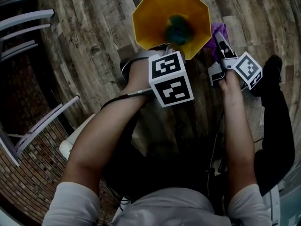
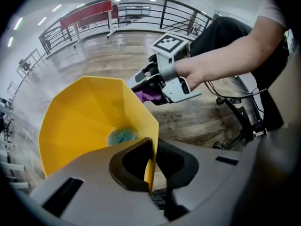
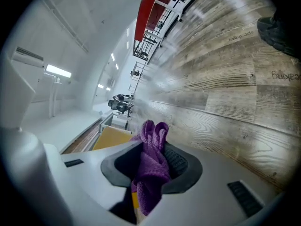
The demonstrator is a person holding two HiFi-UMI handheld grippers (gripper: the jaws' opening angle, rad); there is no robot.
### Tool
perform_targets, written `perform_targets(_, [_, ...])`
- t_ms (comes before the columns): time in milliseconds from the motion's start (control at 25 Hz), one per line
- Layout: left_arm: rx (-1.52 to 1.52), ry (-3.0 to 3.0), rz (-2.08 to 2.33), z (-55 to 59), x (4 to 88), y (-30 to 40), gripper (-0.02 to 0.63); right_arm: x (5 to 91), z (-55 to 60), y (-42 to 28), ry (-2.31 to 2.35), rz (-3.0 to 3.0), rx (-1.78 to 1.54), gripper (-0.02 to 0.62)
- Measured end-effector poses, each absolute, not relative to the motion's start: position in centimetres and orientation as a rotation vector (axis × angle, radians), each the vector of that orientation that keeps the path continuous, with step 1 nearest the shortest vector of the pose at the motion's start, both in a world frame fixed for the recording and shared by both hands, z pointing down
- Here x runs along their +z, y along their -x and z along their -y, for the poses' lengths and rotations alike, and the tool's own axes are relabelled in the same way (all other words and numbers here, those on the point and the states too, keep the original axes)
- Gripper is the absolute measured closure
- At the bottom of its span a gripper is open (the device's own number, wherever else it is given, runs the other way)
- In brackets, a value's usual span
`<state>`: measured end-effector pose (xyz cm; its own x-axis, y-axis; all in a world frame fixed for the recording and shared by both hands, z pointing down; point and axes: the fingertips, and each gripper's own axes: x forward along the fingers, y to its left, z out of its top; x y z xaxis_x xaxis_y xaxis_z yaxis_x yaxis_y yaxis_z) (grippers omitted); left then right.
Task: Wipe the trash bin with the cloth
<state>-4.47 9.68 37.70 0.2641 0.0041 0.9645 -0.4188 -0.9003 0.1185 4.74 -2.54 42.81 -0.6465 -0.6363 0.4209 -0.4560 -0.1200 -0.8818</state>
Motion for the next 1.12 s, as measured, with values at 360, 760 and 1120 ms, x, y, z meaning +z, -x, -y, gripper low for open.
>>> perform_targets(360, [1.678,-2.189,0.372,-9.3,38.3,4.8,0.579,49.7,4.2,-3.2,1.317,-2.012,-1.926,0.48])
perform_targets(760, [1.668,-2.18,0.393,-9.4,38.1,4.9,0.58,56.8,4.9,-1.7,1.455,-2.074,-2.001,0.48])
perform_targets(1120, [1.65,-2.181,0.401,-9.3,37.5,4.6,0.578,60.3,4.8,-1.6,1.604,-2.198,-2.007,0.48])
